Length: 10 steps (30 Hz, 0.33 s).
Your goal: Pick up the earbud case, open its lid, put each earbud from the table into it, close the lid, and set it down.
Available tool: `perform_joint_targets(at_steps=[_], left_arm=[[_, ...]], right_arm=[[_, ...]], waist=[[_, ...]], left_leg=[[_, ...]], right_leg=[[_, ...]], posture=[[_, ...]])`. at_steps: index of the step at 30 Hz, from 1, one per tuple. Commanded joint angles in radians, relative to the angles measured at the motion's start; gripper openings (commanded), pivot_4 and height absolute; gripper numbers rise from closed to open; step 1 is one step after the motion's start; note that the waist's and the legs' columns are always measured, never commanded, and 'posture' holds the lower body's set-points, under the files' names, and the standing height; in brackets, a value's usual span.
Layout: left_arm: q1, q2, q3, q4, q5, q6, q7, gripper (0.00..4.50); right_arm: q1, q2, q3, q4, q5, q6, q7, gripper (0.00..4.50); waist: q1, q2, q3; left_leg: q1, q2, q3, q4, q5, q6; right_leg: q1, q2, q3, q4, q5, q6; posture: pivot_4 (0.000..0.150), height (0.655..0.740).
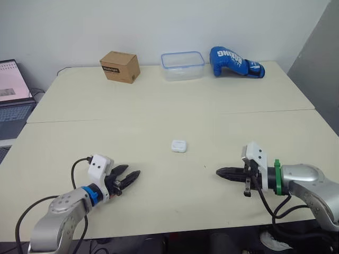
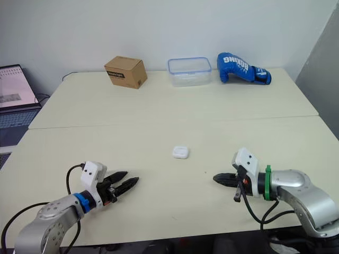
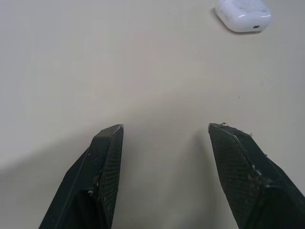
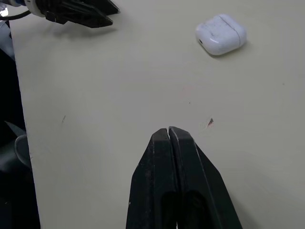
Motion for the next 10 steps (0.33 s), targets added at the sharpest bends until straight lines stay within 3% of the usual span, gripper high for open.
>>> perform_joint_targets(at_steps=[1,10], left_arm=[[0.037,0.009,0.048,-0.029,0.016,-0.039,0.024,2.97],[0.095,0.004,0.066,-0.063,-0.042,-0.099,-0.031,2.97]], right_arm=[[0.044,-0.004,-0.050,-0.052,0.038,0.003,-0.021,0.00],[0.020,-0.045,-0.020,-0.039,0.042,0.013,-0.024,0.00]], waist=[[0.002,0.000,0.000],[0.003,0.000,0.000]], left_leg=[[0.000,0.000,0.000,0.000,0.000,0.000],[0.000,0.000,0.000,0.000,0.000,0.001]], right_leg=[[0.000,0.000,0.000,0.000,0.000,0.000],[0.001,0.001,0.000,-0.001,0.000,0.000]], posture=[[0.150,0.7307],[0.150,0.7307]])
